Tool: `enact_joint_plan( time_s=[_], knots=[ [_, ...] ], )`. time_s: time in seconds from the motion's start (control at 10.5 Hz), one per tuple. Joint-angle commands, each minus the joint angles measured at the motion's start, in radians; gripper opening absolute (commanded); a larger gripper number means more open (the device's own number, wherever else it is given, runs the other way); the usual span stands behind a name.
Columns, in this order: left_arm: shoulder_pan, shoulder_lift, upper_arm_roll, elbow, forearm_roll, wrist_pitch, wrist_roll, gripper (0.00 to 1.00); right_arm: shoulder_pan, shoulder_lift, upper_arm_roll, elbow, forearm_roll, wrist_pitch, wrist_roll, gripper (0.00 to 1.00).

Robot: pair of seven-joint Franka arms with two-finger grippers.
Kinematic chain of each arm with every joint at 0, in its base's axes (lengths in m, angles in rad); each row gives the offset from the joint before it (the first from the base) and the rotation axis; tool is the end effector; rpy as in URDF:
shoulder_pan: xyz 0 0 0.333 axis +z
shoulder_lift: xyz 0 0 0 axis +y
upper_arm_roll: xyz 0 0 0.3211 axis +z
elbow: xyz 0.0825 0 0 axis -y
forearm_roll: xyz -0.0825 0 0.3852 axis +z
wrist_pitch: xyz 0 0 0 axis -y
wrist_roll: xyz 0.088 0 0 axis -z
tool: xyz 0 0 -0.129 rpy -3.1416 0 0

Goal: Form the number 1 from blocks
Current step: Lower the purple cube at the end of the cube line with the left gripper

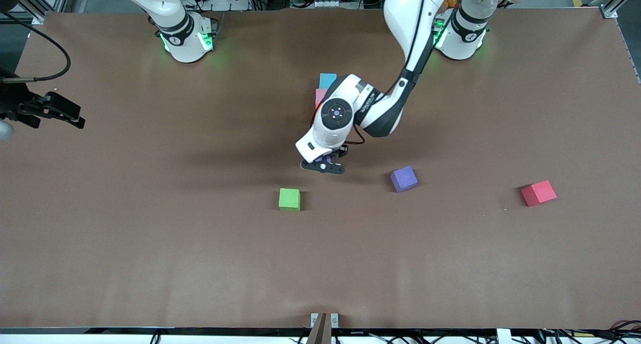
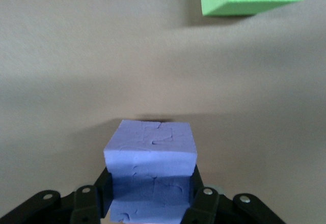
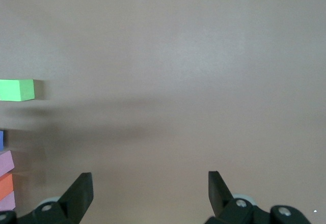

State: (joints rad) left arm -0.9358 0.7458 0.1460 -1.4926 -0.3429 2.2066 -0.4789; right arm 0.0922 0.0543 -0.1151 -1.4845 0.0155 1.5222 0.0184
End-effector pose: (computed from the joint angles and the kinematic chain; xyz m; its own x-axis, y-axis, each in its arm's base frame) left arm 0.4818 -0.5330 0.2125 0.9832 -0.1469 -0.1087 -0.1317 -0.9819 0.1361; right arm 0.5679 -0.0091 0.6137 0.9990 -0.0405 -0.0164 -0.0406 -0.9991 -0.0090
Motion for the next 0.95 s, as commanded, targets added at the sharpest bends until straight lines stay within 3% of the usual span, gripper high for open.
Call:
enact_joint_plan(
  time_s=[0.0, 0.86],
  knots=[
    [-0.021, 0.024, 0.021, 0.031, -0.028, -0.019, -0.013, 0.0, -0.051, -0.011, 0.026, -0.011, -0.006, -0.014, -0.025, 1.0],
    [-0.051, 0.02, 0.024, 0.008, 0.002, -0.068, -0.01, 0.0, -0.06, -0.001, 0.037, -0.016, 0.012, -0.027, -0.095, 1.0]
  ],
)
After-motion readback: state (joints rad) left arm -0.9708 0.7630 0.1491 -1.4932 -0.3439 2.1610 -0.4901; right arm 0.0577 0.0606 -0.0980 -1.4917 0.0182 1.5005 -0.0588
